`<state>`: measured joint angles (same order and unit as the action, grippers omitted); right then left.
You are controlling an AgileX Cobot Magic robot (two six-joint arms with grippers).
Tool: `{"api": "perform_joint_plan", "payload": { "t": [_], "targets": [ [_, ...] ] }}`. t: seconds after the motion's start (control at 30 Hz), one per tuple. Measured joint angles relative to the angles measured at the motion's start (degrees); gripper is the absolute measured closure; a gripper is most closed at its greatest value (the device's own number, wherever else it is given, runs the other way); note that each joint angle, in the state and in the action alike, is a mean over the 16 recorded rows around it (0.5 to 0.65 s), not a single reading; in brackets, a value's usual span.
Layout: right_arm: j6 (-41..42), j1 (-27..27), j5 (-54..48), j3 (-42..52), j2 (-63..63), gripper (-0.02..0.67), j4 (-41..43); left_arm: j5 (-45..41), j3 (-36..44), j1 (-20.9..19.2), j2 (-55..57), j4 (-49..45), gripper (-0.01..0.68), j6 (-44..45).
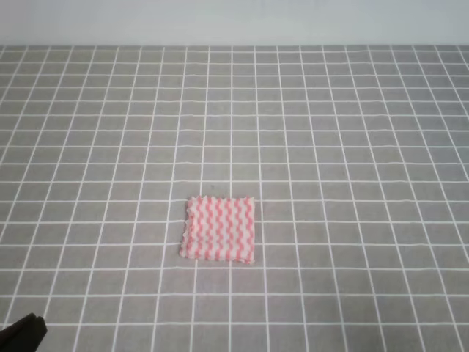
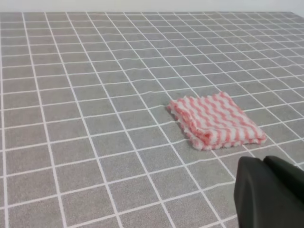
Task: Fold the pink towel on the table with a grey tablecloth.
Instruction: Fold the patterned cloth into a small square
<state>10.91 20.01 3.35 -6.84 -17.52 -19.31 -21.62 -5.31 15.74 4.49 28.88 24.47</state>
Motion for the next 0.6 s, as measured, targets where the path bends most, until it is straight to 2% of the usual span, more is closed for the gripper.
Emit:
{"api": "perform_joint_plan", "payload": {
  "t": [0.4, 0.6],
  "targets": [
    [4.1, -14.8, -8.5, 6.4, 15.1, 0.665, -0.1, -0.1, 0.0, 0.0, 0.2, 0.0, 0.675, 0.0],
    [5.2, -17.1, -15.2, 7.9, 18.8, 0.665, 0.5, 0.1, 0.0, 0.0, 0.3, -0.1, 0.675, 0.0]
  ]
}}
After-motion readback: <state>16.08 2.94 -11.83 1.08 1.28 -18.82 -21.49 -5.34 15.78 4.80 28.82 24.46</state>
